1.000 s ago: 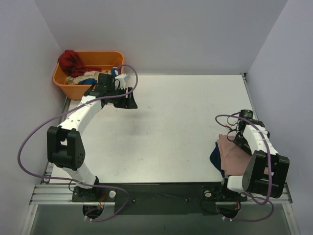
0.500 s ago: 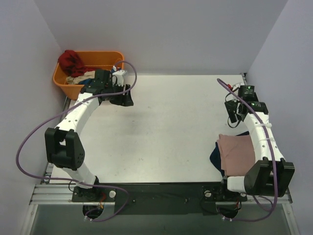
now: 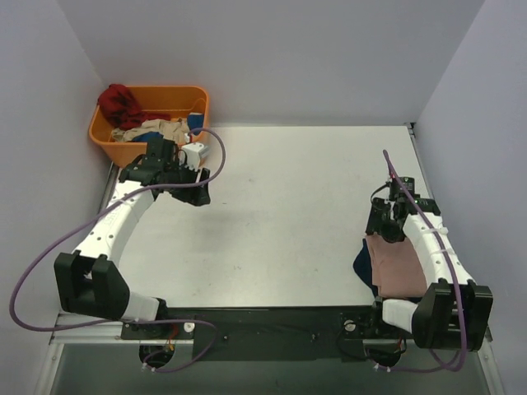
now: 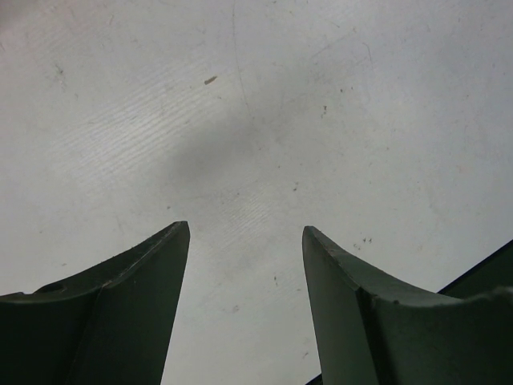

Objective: Fold and stack the t-shirts
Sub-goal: Put the neatly folded tshirt into the corner of the board with the right arm

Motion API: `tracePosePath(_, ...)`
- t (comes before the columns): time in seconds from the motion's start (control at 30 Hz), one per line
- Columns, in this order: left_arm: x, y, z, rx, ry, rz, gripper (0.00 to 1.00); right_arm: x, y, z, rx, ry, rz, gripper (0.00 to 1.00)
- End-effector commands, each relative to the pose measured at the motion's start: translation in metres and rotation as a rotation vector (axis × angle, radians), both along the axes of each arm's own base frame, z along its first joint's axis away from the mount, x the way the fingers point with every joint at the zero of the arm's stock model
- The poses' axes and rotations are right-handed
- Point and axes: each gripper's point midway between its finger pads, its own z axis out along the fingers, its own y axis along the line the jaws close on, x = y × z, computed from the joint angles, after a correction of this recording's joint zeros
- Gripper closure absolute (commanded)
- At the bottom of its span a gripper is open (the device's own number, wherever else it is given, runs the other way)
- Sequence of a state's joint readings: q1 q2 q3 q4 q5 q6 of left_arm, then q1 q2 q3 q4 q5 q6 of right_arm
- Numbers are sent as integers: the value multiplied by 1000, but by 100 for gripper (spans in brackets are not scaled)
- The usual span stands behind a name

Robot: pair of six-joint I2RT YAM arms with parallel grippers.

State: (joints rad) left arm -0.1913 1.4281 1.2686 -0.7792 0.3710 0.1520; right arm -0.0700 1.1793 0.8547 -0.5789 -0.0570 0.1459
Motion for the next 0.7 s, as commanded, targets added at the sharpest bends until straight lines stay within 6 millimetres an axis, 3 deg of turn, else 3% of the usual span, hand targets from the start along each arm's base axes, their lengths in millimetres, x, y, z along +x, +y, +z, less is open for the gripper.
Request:
tracePosePath(0.0,-8,12,2,37,-35,1,31,0,17,-15,71,18,-85,51)
tracePosePath(0.13,-11,15,2,46,-50,7,31,16,6,-29,2,27,-91,63)
tracePosePath(0.23,-12,24,0,68,-54,32,31,23,-6,-43,-59,98,-95,81)
tracePosePath(0.3,-14,29,-1,72,-59,45,31,28,-1,-48,-38,122,-81,94)
tracePosePath(0.37,-16,32,-2,73,-62,55,30,33,10,-51,10,131,-58,100)
tracePosePath(0.53,-20,36,-5,80,-66,58,29,46,30,-50,53,121,-34,99)
tracePosePath(0.6,-21,35,-6,74,-65,53,29,48,30,-46,53,115,-44,89)
tracePosePath(0.67,-24,34,-6,64,-65,49,29,50,31,-37,50,92,-24,62)
